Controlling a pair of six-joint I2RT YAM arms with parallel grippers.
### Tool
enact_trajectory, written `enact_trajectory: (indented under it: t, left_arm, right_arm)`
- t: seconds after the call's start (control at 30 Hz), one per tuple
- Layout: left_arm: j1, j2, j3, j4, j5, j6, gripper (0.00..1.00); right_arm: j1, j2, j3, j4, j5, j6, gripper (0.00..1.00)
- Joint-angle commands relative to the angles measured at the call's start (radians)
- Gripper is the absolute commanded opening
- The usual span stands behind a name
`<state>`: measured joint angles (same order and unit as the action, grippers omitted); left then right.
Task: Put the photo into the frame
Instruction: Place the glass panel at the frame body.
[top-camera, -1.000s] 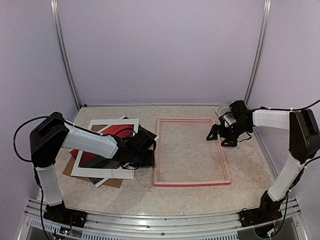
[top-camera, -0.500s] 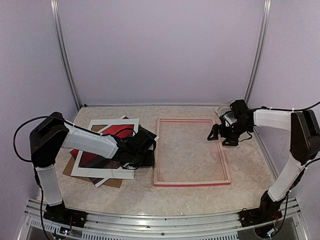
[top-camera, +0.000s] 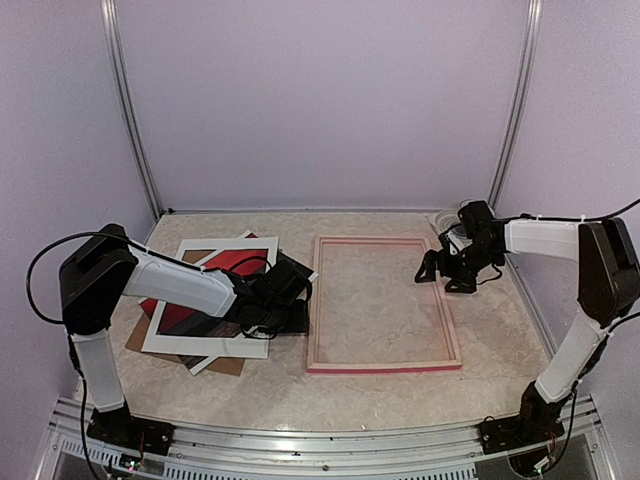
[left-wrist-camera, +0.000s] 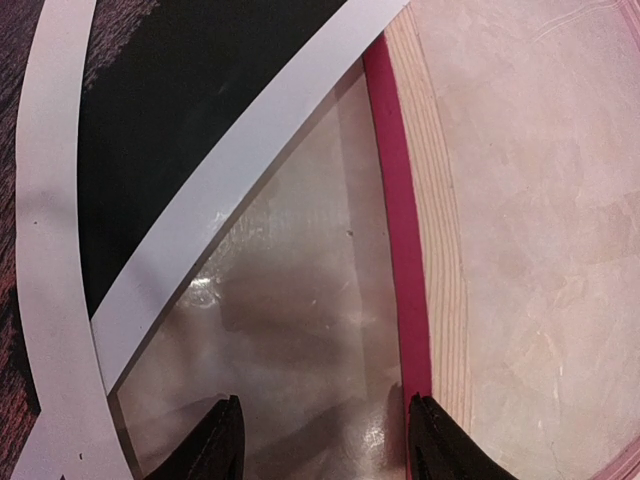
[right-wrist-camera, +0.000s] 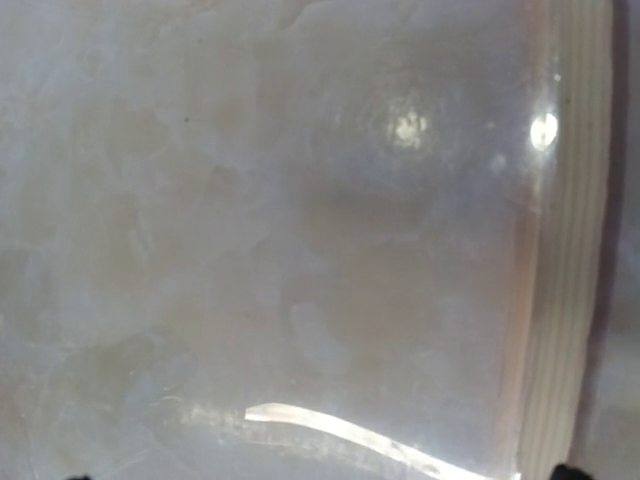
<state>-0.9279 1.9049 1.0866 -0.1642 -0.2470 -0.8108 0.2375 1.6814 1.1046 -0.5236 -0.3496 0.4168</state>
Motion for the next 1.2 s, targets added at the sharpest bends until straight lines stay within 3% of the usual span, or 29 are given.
enact_trajectory:
  t: [0.0,1.17]
  left_arm:
    - [-0.003,-0.016,-0.005,-0.002,0.023,-0.007,0.56]
    - [-0.005,-0.015,-0.012,0.011,0.029,-0.004,0.56]
  right_arm:
    - [0.025,0.032,0.028,0.017,0.015,0.006,0.99]
    - [0.085,0.080,0.067,0.012,0.040,0.006,0.99]
